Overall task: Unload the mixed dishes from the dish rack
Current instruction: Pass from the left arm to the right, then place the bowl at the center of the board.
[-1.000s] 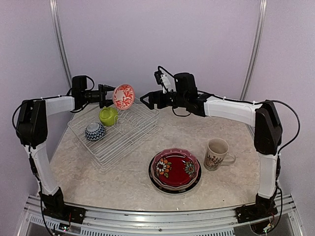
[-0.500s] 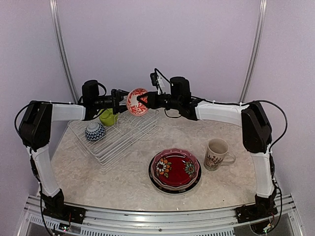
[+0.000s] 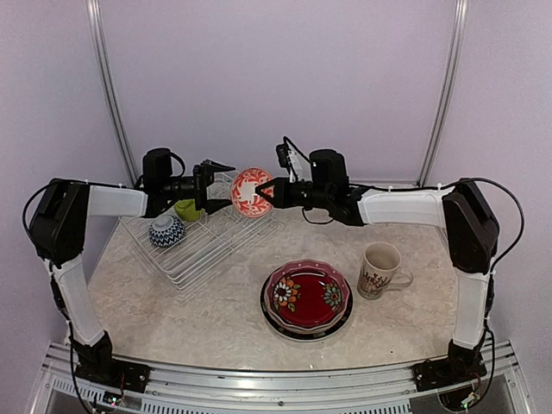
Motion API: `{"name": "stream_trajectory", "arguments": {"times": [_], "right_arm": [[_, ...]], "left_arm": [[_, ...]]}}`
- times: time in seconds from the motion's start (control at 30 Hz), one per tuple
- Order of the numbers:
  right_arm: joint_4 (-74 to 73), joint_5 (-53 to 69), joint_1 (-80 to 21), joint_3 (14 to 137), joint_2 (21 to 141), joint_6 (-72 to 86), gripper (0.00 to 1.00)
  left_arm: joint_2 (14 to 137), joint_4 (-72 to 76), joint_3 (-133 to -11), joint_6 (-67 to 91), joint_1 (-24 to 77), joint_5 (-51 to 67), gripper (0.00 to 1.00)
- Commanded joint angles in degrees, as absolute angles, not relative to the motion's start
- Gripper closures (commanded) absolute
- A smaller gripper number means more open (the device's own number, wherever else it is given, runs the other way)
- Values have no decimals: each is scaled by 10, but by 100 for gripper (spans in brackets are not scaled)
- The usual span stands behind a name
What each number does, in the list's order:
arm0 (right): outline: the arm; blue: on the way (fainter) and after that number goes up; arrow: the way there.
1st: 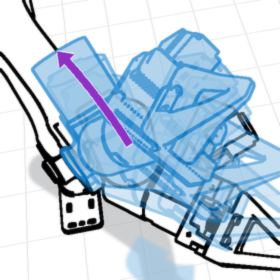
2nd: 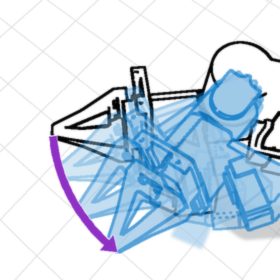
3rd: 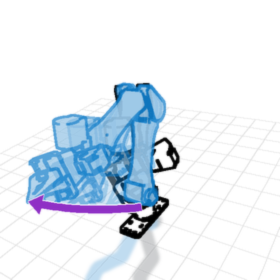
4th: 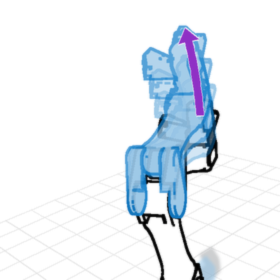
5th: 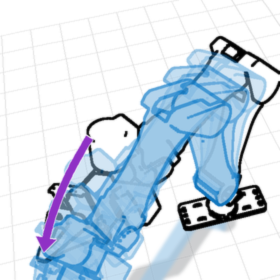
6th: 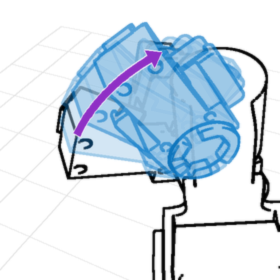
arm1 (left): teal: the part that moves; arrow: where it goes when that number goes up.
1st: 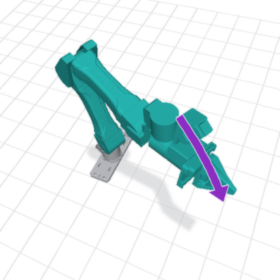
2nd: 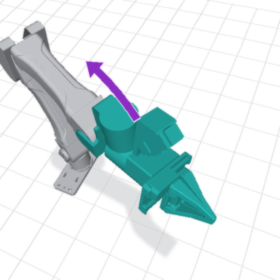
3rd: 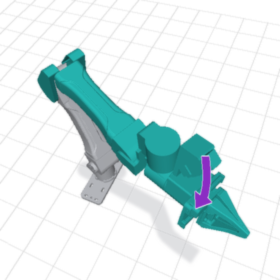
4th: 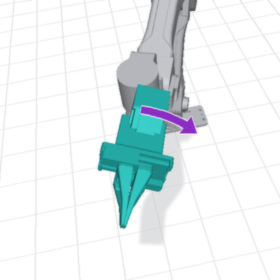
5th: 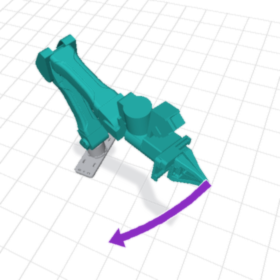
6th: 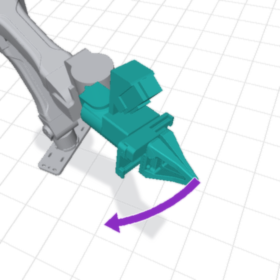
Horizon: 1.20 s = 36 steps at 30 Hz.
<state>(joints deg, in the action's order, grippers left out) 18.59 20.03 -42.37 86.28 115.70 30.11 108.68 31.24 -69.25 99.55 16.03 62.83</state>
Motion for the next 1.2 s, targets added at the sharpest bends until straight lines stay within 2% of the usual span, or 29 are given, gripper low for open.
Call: {"name": "stream_trajectory", "arguments": {"times": [0.0,0.13,0.27,0.47,0.63,0.8,1.17], "right_arm": [[173,148,-396,801,1047,310,100],[143,115,-379,733,965,293,100],[72,27,-361,689,887,261,100],[-64,-91,-326,645,804,257,100],[-196,-73,-289,681,835,279,100],[-270,-71,-271,707,891,286,100],[-345,-2,-260,798,1034,240,100]], "left_arm": [[1024,187,-709,816,131,616,1],[973,-28,-764,641,120,563,1],[923,-188,-820,509,111,484,1],[856,-302,-883,388,104,393,1],[837,-392,-940,275,98,297,1],[801,-370,-885,219,100,204,1],[784,-371,-860,200,104,204,1]]}}
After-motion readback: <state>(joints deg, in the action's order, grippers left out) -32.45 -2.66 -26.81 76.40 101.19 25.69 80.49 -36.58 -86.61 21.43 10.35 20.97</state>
